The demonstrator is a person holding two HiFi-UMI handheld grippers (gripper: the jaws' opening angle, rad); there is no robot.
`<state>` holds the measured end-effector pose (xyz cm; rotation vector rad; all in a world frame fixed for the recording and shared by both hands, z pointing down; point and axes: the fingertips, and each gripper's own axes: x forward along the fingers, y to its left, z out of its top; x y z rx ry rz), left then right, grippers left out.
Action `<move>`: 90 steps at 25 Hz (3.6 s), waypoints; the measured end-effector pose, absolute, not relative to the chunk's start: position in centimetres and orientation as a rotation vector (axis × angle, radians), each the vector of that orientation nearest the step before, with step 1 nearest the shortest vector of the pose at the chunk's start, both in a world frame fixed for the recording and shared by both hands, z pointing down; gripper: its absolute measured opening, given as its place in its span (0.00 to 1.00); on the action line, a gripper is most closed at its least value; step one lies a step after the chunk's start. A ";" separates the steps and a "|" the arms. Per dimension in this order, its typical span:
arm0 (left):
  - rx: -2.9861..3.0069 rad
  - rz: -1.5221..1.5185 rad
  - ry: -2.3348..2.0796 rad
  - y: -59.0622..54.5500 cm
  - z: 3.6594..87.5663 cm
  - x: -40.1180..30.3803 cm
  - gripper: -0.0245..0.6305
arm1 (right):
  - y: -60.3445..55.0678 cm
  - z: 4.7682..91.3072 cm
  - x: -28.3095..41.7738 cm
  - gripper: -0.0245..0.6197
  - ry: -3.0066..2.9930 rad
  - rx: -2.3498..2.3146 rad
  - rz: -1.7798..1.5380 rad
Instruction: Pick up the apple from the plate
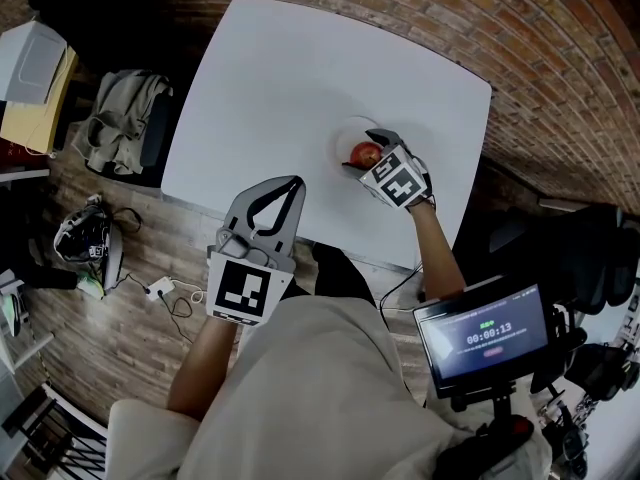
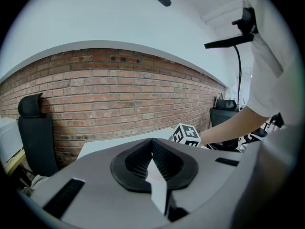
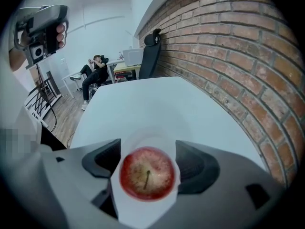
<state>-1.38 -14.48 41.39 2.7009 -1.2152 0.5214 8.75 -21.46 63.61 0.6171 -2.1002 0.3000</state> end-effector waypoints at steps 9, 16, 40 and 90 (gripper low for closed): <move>2.699 0.517 -1.209 -14.6 41.5 -1.3 0.04 | -20.9 64.2 9.3 0.59 -2.079 0.606 0.311; 2.702 0.517 -1.204 -14.6 41.5 -1.0 0.04 | -21.0 64.3 9.7 0.59 -2.074 0.611 0.309; 2.701 0.519 -1.196 -14.5 41.7 -0.8 0.04 | -20.6 65.0 10.3 0.60 -2.078 0.590 0.327; 2.702 0.530 -1.183 -14.5 41.9 -0.8 0.04 | -21.4 64.8 11.0 0.60 -2.113 0.746 0.432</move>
